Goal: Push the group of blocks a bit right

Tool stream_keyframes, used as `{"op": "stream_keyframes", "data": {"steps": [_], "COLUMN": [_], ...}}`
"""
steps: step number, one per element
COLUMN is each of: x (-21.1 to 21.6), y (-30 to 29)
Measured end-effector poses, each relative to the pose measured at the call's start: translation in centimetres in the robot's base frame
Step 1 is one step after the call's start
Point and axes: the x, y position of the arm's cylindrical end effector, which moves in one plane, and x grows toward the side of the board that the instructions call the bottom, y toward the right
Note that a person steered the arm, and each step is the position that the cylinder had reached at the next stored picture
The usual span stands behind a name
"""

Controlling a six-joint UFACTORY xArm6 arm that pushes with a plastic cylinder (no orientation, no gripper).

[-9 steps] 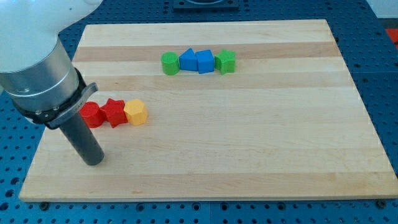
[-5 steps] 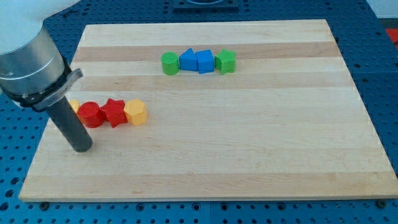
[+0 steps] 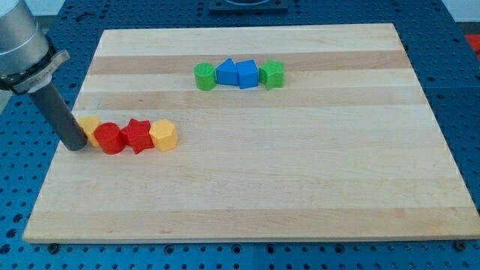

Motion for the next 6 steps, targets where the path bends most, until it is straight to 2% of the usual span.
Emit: {"op": "stream_keyframes", "data": {"steps": [1,2,3,6], "x": [-2.0,-2.1,-2.1,-2.2], "y": [0.1,6.9,10.3,7.4]}}
